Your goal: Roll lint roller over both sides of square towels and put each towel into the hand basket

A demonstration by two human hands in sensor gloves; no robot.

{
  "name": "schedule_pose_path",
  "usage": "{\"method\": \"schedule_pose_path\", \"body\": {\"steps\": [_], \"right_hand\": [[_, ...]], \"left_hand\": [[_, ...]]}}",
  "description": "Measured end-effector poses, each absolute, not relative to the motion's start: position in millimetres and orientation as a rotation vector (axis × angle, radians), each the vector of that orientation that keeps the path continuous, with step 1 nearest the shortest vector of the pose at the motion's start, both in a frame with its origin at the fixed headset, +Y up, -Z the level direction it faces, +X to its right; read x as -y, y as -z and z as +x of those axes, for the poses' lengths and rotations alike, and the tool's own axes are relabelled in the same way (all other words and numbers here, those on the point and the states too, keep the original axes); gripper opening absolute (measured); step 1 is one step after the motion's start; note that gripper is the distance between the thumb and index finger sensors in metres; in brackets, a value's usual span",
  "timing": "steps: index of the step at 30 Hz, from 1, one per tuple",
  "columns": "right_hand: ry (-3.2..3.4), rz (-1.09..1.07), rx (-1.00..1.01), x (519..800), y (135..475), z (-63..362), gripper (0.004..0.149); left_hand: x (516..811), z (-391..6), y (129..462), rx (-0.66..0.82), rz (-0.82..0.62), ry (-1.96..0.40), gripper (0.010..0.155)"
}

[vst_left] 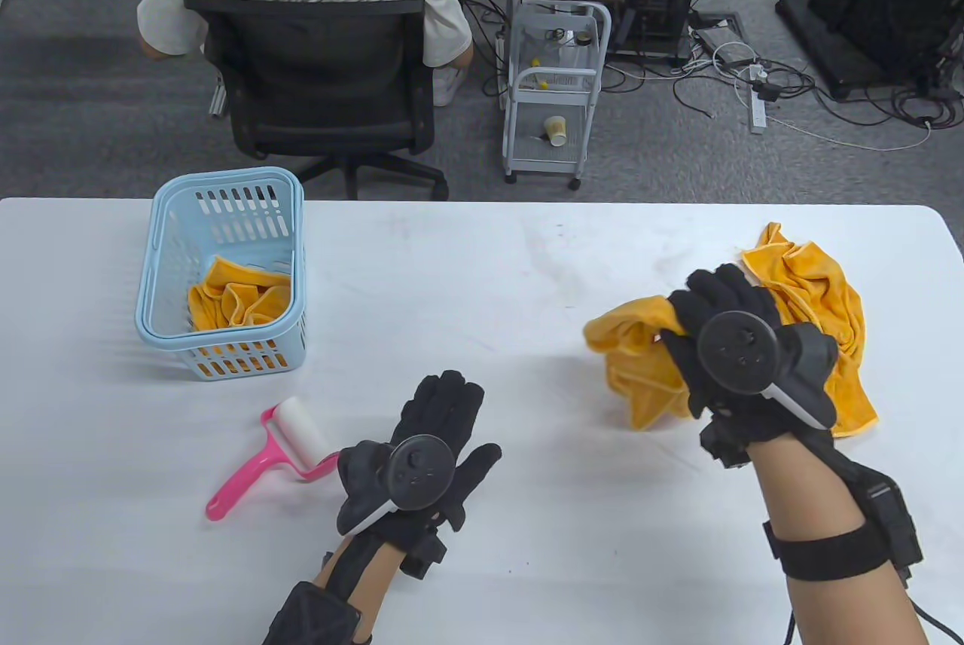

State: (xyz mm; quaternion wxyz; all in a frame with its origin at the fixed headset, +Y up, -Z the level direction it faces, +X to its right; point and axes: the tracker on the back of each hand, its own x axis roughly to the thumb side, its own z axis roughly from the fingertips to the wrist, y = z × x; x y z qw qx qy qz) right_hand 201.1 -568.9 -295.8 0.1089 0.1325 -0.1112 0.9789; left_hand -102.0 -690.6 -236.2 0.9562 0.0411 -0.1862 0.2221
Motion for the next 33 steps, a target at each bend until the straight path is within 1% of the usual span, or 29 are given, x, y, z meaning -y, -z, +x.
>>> {"method": "schedule_pose_path", "body": {"steps": [1, 3, 4, 5, 6, 8, 11, 13, 15, 19, 24, 26, 28, 31, 33], "right_hand": [[-2.842, 0.455, 0.278, 576, 292, 188, 0.051], [-2.732, 0.573, 0.132, 601, 286, 160, 0.051], [-2.695, 0.603, 0.079, 611, 284, 153, 0.051], [-2.592, 0.628, 0.007, 630, 282, 140, 0.051], [-2.557, 0.630, -0.019, 636, 282, 136, 0.051], [-2.391, 0.639, -0.165, 664, 283, 126, 0.052], [-2.200, 0.606, -0.281, 691, 285, 123, 0.052], [-2.105, 0.579, -0.356, 709, 287, 126, 0.052], [-2.070, 0.572, -0.398, 719, 289, 129, 0.052], [-2.089, 0.518, -0.420, 734, 294, 141, 0.053], [-2.218, 0.393, -0.431, 753, 299, 160, 0.056], [-2.269, 0.368, -0.416, 757, 299, 163, 0.062], [-2.300, 0.383, -0.384, 755, 296, 161, 0.068], [-2.347, 0.492, -0.301, 741, 286, 150, 0.078], [-2.393, 0.626, -0.201, 729, 276, 139, 0.083]], "left_hand": [[690, -99, 234, 0.399, 0.082, -0.467, 0.076], [690, -95, 231, 0.415, 0.091, -0.466, 0.081], [691, -94, 230, 0.417, 0.097, -0.452, 0.082], [693, -93, 230, 0.419, 0.104, -0.434, 0.082], [694, -92, 230, 0.421, 0.104, -0.425, 0.081], [703, -89, 231, 0.432, 0.076, -0.407, 0.079], [709, -89, 234, 0.406, 0.079, -0.356, 0.069], [712, -94, 239, 0.379, 0.076, -0.371, 0.057], [713, -98, 243, 0.374, 0.071, -0.395, 0.044], [715, -105, 247, 0.379, 0.014, -0.447, 0.040], [713, -116, 250, 0.384, -0.032, -0.560, 0.039], [714, -119, 251, 0.384, -0.045, -0.617, 0.039], [715, -122, 252, 0.387, -0.070, -0.670, 0.038], [716, -126, 254, 0.394, -0.096, -0.743, 0.039], [717, -127, 254, 0.401, -0.114, -0.793, 0.040]]}}
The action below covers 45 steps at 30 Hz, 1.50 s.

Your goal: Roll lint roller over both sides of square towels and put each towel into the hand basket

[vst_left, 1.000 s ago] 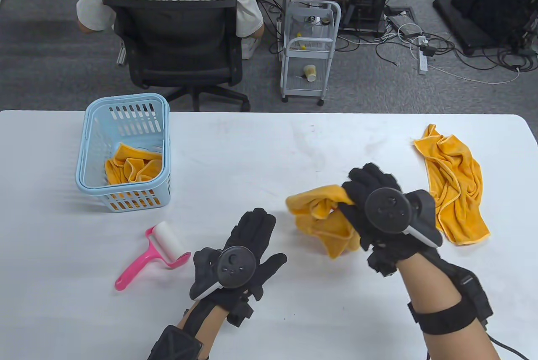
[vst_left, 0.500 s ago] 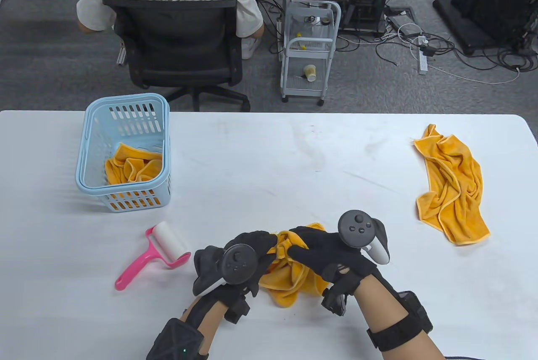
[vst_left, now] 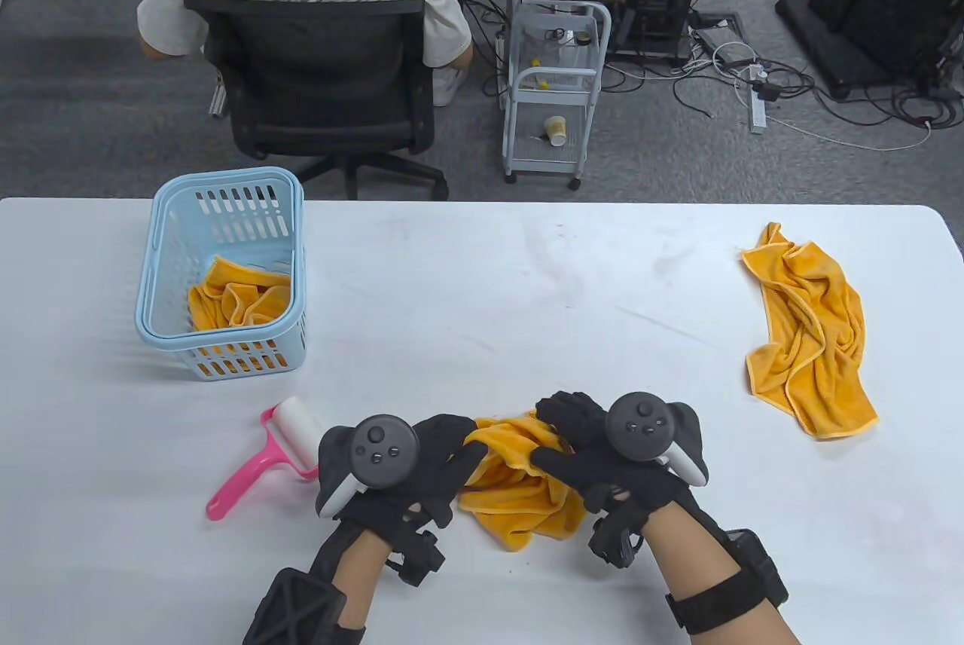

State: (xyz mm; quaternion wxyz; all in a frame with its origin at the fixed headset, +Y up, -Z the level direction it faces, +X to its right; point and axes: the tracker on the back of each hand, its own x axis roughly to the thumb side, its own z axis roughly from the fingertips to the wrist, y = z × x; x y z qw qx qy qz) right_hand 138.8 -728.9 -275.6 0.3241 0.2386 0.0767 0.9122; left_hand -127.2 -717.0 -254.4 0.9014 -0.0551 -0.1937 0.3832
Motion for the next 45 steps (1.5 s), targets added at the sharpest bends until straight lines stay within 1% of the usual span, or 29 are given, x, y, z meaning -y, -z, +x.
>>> {"method": "schedule_pose_path", "body": {"steps": [3, 6, 7, 8, 11, 12, 15, 17, 18, 20, 22, 25, 26, 27, 29, 31, 33, 34, 35, 37, 38, 39, 41, 42, 43, 44, 45], "right_hand": [[-2.430, 0.808, -0.157, 719, 261, 123, 0.096], [-2.401, 0.899, -0.135, 715, 250, 110, 0.100], [-2.418, 0.930, -0.100, 712, 245, 106, 0.103], [-2.479, 0.932, -0.009, 710, 240, 102, 0.103], [-2.713, 0.878, 0.377, 707, 227, 93, 0.094], [-2.782, 0.854, 0.536, 706, 223, 91, 0.086], [-2.815, 0.821, 0.735, 703, 219, 94, 0.077], [-2.793, 0.812, 0.784, 700, 218, 96, 0.076], [-2.787, 0.812, 0.843, 699, 216, 98, 0.075], [-2.767, 0.837, 0.889, 696, 215, 100, 0.067], [-2.728, 0.864, 0.906, 697, 212, 100, 0.072], [-2.690, 0.938, 0.946, 697, 207, 97, 0.066], [-2.680, 0.947, 0.946, 696, 206, 96, 0.063], [-2.659, 0.980, 0.903, 695, 206, 97, 0.051], [-2.618, 0.946, 0.834, 694, 209, 100, 0.044], [-2.596, 0.937, 0.655, 691, 218, 105, 0.044], [-2.428, 0.856, 0.431, 692, 231, 115, 0.045], [-2.364, 0.871, 0.319, 692, 235, 117, 0.045], [-2.229, 0.867, 0.157, 694, 240, 119, 0.047], [-2.150, 0.832, 0.099, 694, 243, 120, 0.047], [-2.100, 0.863, 0.046, 692, 243, 120, 0.048], [-2.067, 0.856, 0.040, 691, 243, 120, 0.049], [-1.989, 0.883, 0.008, 685, 242, 120, 0.049], [-1.973, 0.895, -0.001, 681, 241, 120, 0.049], [-1.959, 0.902, 0.007, 677, 241, 122, 0.050], [-1.929, 0.902, 0.035, 668, 240, 126, 0.049], [-1.913, 0.901, 0.055, 662, 240, 130, 0.049]], "left_hand": [[717, -127, 254, 0.407, -0.123, -0.824, 0.040], [717, -127, 254, 0.394, -0.111, -0.820, 0.040], [717, -127, 254, 0.396, -0.111, -0.817, 0.041], [718, -127, 254, 0.410, -0.124, -0.832, 0.041], [719, -122, 254, 0.462, -0.169, -0.884, 0.041], [718, -121, 253, 0.474, -0.176, -0.881, 0.042], [718, -119, 253, 0.484, -0.174, -0.857, 0.042], [719, -118, 253, 0.505, -0.193, -0.871, 0.042], [719, -118, 253, 0.517, -0.207, -0.884, 0.042], [720, -117, 254, 0.530, -0.227, -0.904, 0.042], [721, -117, 254, 0.545, -0.247, -0.914, 0.043], [723, -116, 255, 0.568, -0.292, -0.944, 0.043], [723, -115, 255, 0.569, -0.293, -0.946, 0.044], [723, -115, 255, 0.567, -0.292, -0.937, 0.044], [722, -116, 255, 0.560, -0.281, -0.909, 0.044], [722, -116, 254, 0.564, -0.272, -0.885, 0.043], [719, -113, 252, 0.582, -0.248, -0.814, 0.042], [718, -112, 251, 0.582, -0.236, -0.795, 0.043], [716, -109, 250, 0.594, -0.224, -0.769, 0.042], [715, -104, 247, 0.604, -0.215, -0.751, 0.045], [716, -101, 247, 0.603, -0.216, -0.739, 0.047], [717, -99, 246, 0.602, -0.216, -0.728, 0.051], [722, -94, 247, 0.603, -0.229, -0.697, 0.068], [724, -92, 247, 0.615, -0.250, -0.678, 0.074], [727, -91, 247, 0.615, -0.257, -0.664, 0.069], [732, -87, 247, 0.609, -0.275, -0.620, 0.060], [735, -86, 248, 0.610, -0.286, -0.581, 0.058]]}}
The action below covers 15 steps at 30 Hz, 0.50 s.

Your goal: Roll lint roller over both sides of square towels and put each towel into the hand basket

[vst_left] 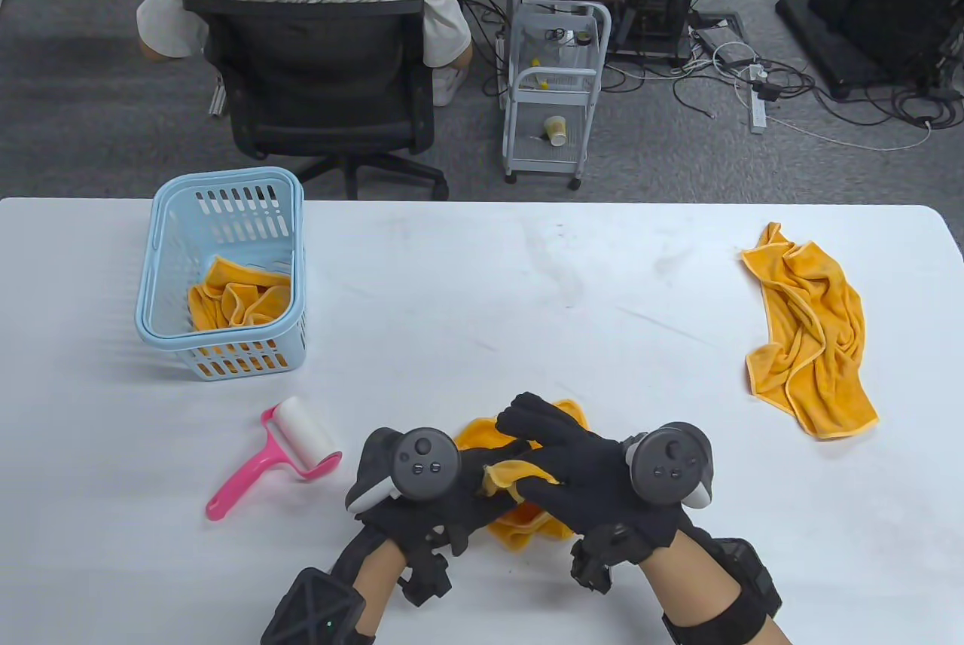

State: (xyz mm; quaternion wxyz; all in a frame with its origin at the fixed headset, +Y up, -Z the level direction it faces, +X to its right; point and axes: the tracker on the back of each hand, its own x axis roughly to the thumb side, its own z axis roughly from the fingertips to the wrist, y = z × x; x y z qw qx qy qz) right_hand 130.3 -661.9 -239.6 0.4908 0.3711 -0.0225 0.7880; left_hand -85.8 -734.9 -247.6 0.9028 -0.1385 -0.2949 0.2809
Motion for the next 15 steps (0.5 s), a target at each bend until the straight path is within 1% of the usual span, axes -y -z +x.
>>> {"method": "schedule_pose_path", "body": {"steps": [2, 4, 9, 12, 14, 15], "right_hand": [[-1.867, 0.876, 0.111, 647, 242, 144, 0.048], [-1.795, 0.819, 0.171, 632, 247, 165, 0.048], [-1.715, 0.733, 0.218, 607, 257, 216, 0.047], [-1.634, 0.656, 0.230, 597, 260, 249, 0.046], [-1.677, 0.618, 0.219, 594, 261, 272, 0.045], [-1.702, 0.597, 0.215, 595, 261, 281, 0.045]], "left_hand": [[740, -85, 249, 0.582, -0.271, -0.541, 0.053], [742, -88, 252, 0.526, -0.243, -0.461, 0.052], [731, -112, 261, 0.356, -0.131, -0.440, 0.046], [711, -129, 262, 0.308, -0.041, -0.313, 0.042], [687, -141, 260, 0.313, -0.007, -0.386, 0.038], [672, -147, 257, 0.312, 0.018, -0.437, 0.038]]}}
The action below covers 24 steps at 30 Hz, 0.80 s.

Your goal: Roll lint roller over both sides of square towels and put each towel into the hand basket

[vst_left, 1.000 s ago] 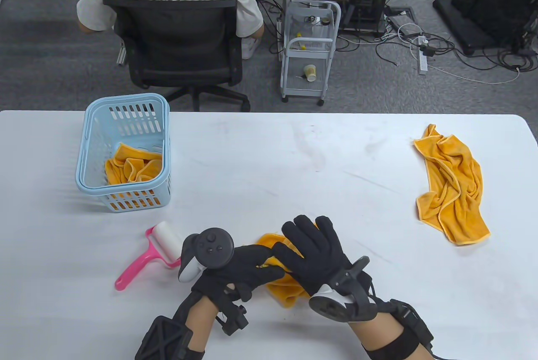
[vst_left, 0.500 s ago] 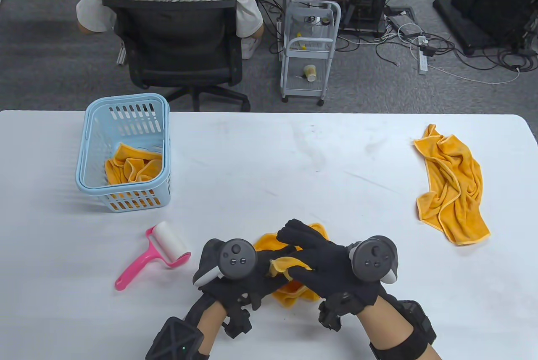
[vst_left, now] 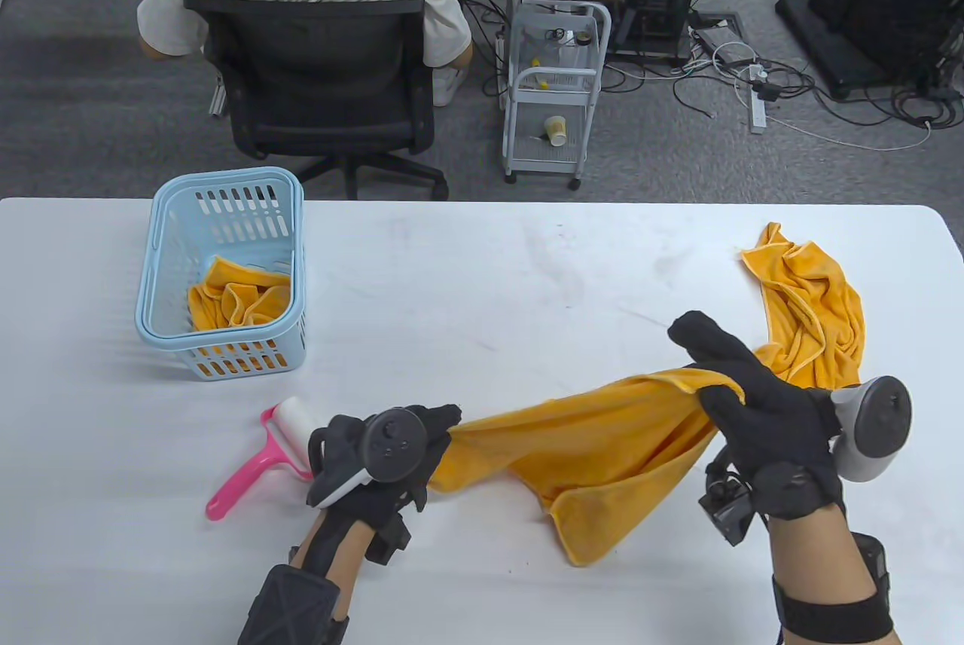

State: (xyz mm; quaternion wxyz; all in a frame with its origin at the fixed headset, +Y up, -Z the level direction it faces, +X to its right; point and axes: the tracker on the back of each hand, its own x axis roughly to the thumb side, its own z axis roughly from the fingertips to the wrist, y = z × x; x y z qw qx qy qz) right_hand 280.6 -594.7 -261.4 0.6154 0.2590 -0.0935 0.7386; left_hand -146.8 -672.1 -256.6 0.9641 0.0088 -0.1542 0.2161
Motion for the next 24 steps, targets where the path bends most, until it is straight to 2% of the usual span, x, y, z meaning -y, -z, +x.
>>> {"method": "schedule_pose_path", "body": {"steps": [4, 9, 14, 18, 24], "right_hand": [[-1.699, 0.516, 0.195, 599, 260, 311, 0.043], [-1.720, 0.574, 0.112, 588, 253, 318, 0.042], [-1.680, 0.631, 0.023, 565, 255, 310, 0.043], [-1.653, 0.544, -0.031, 563, 288, 306, 0.046], [-1.682, 0.320, -0.137, 595, 354, 295, 0.045]], "left_hand": [[606, -168, 238, 0.309, 0.206, -0.370, 0.038], [529, -185, 204, 0.332, 0.404, -0.393, 0.039], [478, -196, 186, 0.366, 0.524, -0.353, 0.040], [466, -206, 207, 0.332, 0.518, -0.322, 0.041], [498, -210, 277, 0.199, 0.419, -0.224, 0.042]]}}
